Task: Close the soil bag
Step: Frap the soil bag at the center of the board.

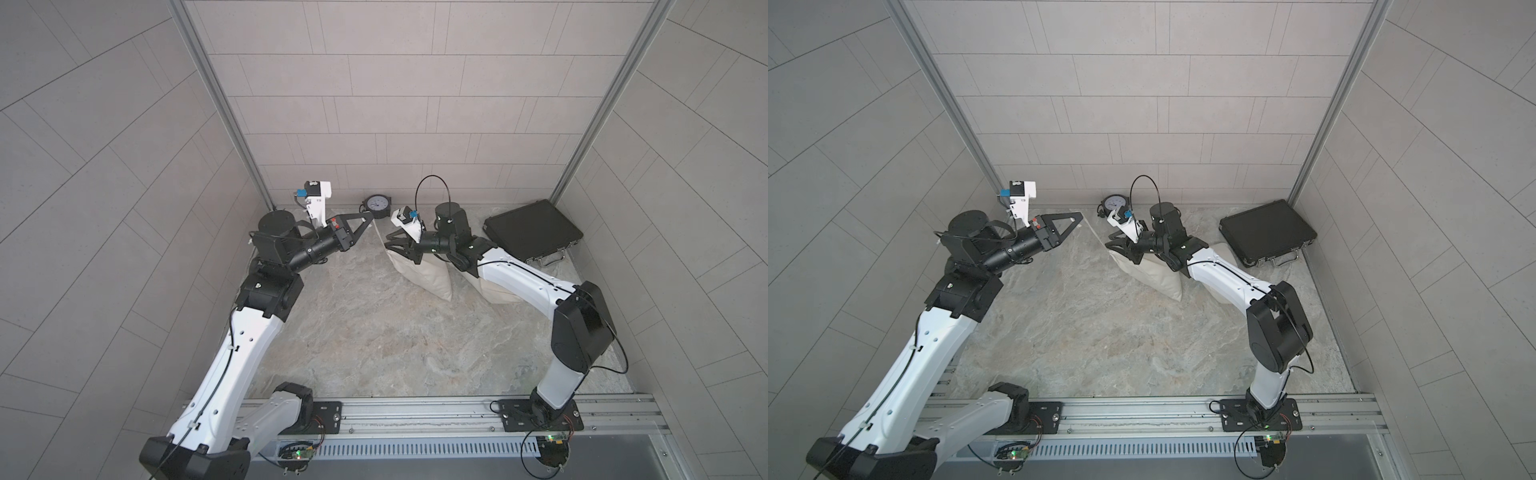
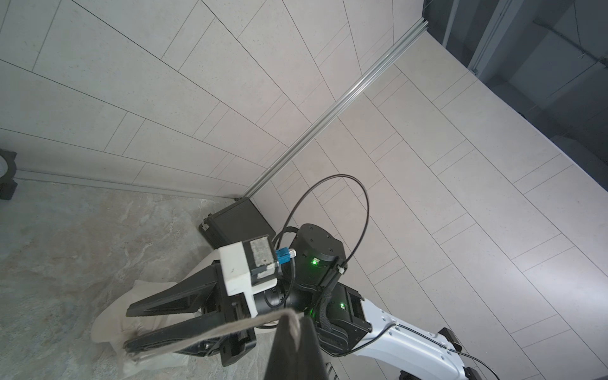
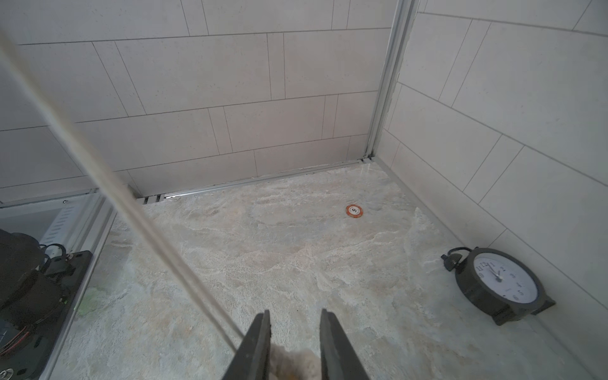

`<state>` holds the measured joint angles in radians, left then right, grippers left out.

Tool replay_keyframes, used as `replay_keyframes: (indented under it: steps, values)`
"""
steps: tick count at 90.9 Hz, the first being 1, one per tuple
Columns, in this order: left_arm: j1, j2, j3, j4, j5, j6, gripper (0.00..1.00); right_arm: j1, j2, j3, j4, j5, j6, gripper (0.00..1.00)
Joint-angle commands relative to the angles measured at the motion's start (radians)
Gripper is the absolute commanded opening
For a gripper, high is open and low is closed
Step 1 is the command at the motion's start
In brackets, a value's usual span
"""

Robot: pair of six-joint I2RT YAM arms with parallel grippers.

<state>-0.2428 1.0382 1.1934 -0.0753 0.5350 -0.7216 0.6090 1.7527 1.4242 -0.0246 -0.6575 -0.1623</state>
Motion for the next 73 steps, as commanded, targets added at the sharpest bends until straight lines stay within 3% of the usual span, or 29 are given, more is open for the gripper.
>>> replay_keyframes:
  steps: [1, 25, 35, 52, 73]
  values:
    - [-0.003, 0.004, 0.040, 0.003, 0.020, 0.027, 0.00, 0.001, -0.005, 0.017, -0.048, -0.058, -0.013, 0.29]
    - [-0.003, 0.011, 0.039, -0.005, 0.016, 0.034, 0.00, -0.029, -0.111, -0.042, -0.050, -0.009, -0.021, 0.37]
    - [-0.003, 0.009, 0.043, -0.005, 0.014, 0.035, 0.00, -0.027, -0.148, -0.056, -0.053, -0.066, -0.032, 0.42]
    - [-0.003, 0.006, 0.043, -0.009, 0.011, 0.036, 0.00, 0.017, -0.136, -0.036, -0.056, -0.120, -0.052, 0.51]
    - [-0.003, 0.001, 0.047, -0.009, 0.015, 0.036, 0.00, 0.038, -0.059, 0.038, -0.074, -0.092, -0.046, 0.49]
